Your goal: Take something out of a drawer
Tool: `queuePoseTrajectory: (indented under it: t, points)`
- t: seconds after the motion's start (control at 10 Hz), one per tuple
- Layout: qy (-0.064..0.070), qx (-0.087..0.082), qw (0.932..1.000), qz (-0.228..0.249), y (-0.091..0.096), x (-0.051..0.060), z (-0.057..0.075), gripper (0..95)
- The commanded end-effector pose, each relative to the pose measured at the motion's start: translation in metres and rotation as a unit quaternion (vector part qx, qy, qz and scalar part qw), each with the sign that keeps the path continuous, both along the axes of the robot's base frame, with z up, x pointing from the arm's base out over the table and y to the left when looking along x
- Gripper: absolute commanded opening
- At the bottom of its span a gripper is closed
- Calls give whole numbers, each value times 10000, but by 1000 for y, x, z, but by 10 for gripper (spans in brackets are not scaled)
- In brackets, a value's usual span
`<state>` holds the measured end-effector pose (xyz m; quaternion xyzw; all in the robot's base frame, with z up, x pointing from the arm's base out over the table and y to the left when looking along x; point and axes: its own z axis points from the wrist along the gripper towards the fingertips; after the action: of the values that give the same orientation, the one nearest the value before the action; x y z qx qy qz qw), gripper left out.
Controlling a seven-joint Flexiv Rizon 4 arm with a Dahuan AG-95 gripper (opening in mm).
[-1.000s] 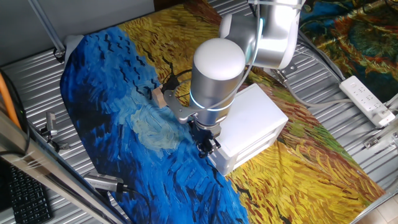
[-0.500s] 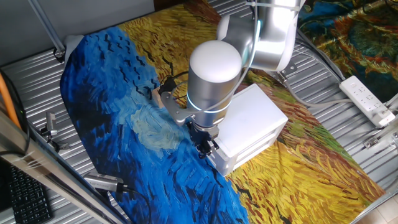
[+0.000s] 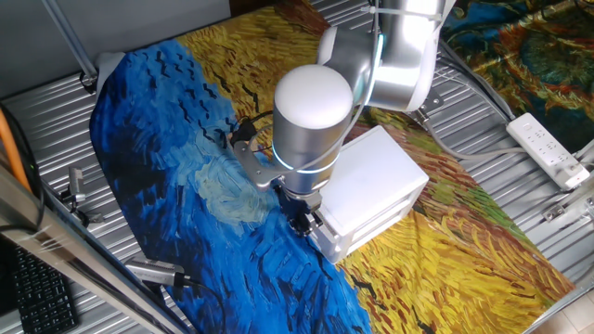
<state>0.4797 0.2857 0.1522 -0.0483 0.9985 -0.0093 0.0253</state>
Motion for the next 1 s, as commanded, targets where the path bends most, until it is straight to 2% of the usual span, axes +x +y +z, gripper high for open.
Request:
queuePoseTrajectory:
  t: [0.1, 0.6, 1.0]
  points:
    - [-37, -11, 10000, 12, 0, 1, -8, 0]
    - [-7, 21, 10000, -8, -4, 2, -10, 0]
    - [78, 51, 10000, -23, -6, 4, -3, 0]
